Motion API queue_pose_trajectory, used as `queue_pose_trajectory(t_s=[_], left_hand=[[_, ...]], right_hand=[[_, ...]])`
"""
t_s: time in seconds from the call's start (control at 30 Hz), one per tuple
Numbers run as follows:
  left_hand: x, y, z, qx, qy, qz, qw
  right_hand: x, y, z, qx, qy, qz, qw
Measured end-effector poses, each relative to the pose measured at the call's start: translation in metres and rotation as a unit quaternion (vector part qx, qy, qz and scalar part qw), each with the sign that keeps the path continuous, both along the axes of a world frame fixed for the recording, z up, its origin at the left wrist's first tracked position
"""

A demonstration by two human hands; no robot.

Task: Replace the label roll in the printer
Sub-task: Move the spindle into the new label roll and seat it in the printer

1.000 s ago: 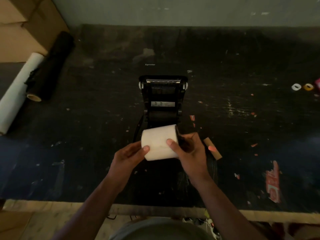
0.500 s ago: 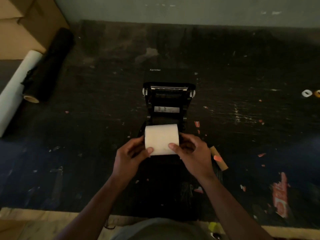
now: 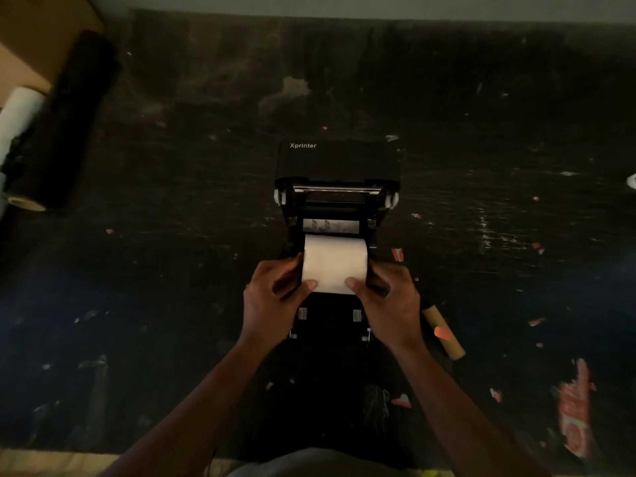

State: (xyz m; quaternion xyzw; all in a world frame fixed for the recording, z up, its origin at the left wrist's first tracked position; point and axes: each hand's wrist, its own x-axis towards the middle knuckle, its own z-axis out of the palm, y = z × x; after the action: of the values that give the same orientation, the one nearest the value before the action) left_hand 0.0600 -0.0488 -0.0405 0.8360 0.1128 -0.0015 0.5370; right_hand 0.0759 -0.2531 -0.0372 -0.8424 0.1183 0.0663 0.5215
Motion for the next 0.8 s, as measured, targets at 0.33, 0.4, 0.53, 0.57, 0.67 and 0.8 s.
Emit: queue_pose_trajectory(t_s=[0.33, 0.4, 0.53, 0.57, 0.67, 0.8], left_hand=[[0.005, 0.001, -0.012, 0.005, 0.004, 0.002, 1.000], [0.005, 0.000, -0.011, 0.011, 0.005, -0.002, 1.000], [0.007, 0.002, -0.008, 0.012, 0.008, -0.012, 1.000], [0.007, 0.002, -0.009, 0.013, 0.007, -0.016, 1.000], [0.007, 0.006, -0.012, 0.028, 0.012, -0.029, 0.999], [0.004, 0.005, -0.019, 0.060, 0.020, -0.033, 0.997]], right_hand=[[0.008, 0.000, -0.003, -0.018, -0.009, 0.006, 1.000], [0.008, 0.000, -0.004, -0.021, -0.007, 0.010, 1.000], [0.010, 0.001, -0.004, -0.020, -0.013, 0.009, 1.000], [0.010, 0.001, -0.004, -0.021, -0.012, 0.010, 1.000], [0.006, 0.003, -0.006, -0.026, -0.011, 0.003, 1.000], [0.002, 0.007, -0.009, -0.030, -0.019, -0.010, 0.999]])
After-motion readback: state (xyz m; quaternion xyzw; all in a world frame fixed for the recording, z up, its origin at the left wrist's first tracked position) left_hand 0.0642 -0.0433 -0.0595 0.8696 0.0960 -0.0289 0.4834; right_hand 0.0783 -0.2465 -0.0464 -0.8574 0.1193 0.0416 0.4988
